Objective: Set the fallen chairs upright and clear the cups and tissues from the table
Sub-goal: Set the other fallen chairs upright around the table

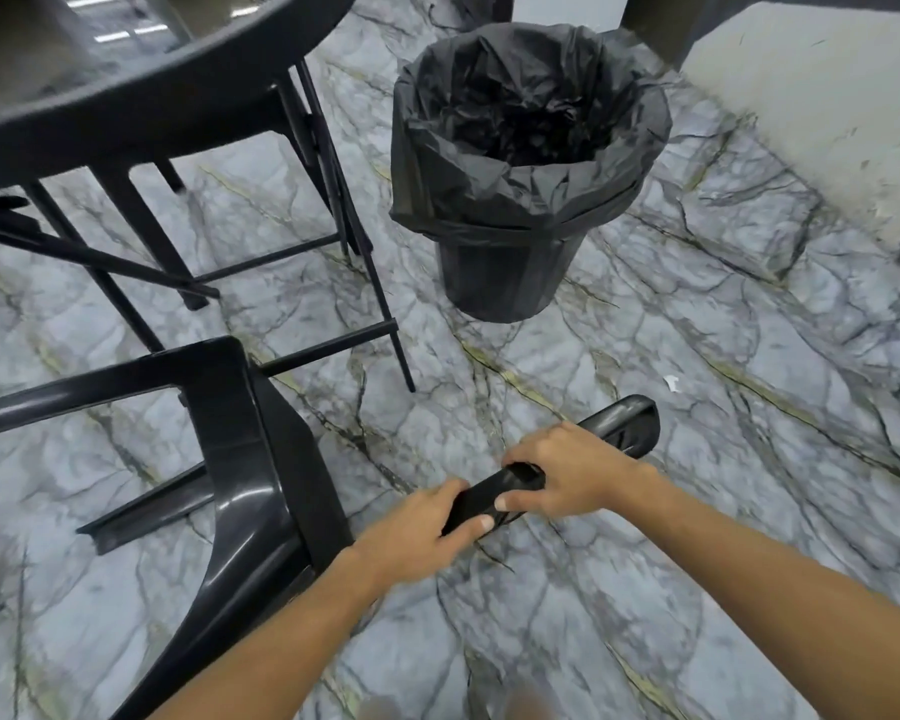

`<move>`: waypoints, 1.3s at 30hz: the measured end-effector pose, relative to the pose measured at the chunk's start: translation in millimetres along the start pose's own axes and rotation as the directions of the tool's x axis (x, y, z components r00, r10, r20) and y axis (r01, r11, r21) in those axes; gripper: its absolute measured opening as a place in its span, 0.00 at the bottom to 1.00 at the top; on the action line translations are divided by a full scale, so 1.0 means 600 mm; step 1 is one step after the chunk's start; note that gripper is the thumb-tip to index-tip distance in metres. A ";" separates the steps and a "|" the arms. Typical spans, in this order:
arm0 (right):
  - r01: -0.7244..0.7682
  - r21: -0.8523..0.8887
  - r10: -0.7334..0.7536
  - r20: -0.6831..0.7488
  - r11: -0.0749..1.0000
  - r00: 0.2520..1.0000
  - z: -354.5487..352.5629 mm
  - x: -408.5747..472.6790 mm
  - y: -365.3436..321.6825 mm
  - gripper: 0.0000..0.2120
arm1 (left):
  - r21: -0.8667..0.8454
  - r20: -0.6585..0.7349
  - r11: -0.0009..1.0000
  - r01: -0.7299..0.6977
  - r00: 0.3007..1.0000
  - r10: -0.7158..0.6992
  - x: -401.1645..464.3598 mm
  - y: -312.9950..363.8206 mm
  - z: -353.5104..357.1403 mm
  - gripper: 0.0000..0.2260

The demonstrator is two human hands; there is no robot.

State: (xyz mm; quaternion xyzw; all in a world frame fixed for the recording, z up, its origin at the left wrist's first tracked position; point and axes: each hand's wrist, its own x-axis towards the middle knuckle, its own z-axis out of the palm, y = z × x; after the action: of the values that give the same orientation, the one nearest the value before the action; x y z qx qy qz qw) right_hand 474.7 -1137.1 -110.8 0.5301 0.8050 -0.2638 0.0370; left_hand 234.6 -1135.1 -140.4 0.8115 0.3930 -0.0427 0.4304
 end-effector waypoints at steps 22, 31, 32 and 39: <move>0.003 -0.158 -0.019 -0.098 0.987 0.995 -0.146 -0.078 -0.013 0.31 | 0.006 -0.273 0.995 0.098 0.958 -0.093 -0.151 0.035 -0.060 0.28; 0.042 -0.270 -0.070 -0.093 0.962 0.993 -0.242 -0.082 -0.161 0.27 | -0.043 -0.101 0.998 0.034 0.994 -0.038 -0.179 0.140 -0.172 0.23; 0.055 -0.273 -0.079 -0.079 0.960 0.994 -0.255 -0.082 -0.176 0.26 | -0.046 -0.073 0.999 0.009 0.997 -0.012 -0.177 0.155 -0.184 0.23; 0.171 -0.404 -0.178 0.019 0.899 0.984 -0.373 -0.078 -0.294 0.23 | -0.242 -0.196 0.969 -0.048 0.981 0.000 -0.272 0.189 -0.257 0.19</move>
State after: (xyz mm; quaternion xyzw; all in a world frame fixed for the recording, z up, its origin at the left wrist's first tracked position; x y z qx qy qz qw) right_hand 390.3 -1125.1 165.2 0.4392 0.8866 -0.0892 0.1144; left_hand 157.4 -1156.7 98.0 0.7570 0.4253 0.0909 0.4877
